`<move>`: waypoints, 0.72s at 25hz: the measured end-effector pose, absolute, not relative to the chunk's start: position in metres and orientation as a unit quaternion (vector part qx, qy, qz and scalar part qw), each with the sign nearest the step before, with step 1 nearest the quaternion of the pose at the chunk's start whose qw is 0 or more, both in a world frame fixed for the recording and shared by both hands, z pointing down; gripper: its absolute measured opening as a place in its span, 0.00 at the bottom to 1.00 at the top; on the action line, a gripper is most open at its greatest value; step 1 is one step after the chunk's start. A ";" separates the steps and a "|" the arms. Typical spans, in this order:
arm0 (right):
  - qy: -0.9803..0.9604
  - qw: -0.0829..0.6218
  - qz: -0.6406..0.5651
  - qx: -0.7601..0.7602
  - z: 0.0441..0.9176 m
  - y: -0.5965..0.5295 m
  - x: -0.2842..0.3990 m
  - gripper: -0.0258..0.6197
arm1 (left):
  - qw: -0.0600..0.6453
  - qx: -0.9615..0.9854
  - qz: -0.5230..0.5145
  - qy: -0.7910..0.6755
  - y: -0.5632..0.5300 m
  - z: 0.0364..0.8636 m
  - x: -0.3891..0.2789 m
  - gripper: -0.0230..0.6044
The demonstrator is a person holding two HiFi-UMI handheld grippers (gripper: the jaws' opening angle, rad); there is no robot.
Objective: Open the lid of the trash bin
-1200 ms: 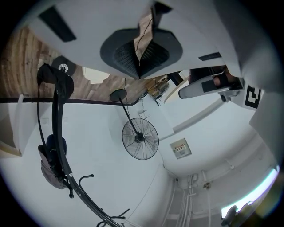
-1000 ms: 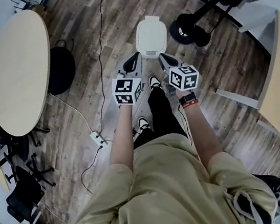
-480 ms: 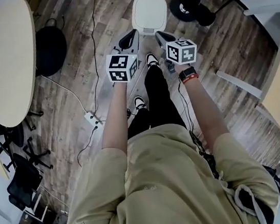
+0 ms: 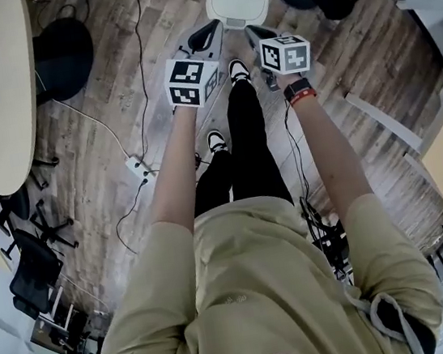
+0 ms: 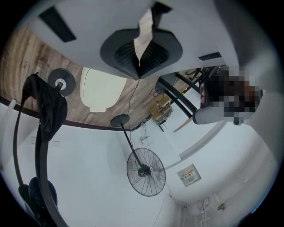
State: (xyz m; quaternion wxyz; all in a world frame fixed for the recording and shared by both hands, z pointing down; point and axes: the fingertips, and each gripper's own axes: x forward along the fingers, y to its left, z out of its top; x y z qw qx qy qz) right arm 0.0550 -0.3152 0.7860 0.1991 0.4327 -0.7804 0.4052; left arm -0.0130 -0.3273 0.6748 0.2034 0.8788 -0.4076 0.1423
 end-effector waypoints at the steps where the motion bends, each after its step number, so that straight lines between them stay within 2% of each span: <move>1: -0.780 0.204 0.405 0.431 0.794 -0.317 0.055 0.04 | 0.205 0.878 0.143 -0.408 -0.330 0.681 -0.013 0.07; 18: -0.773 0.256 0.422 0.399 0.918 -0.345 0.047 0.04 | 0.217 0.871 0.156 -0.413 -0.364 0.795 -0.022 0.07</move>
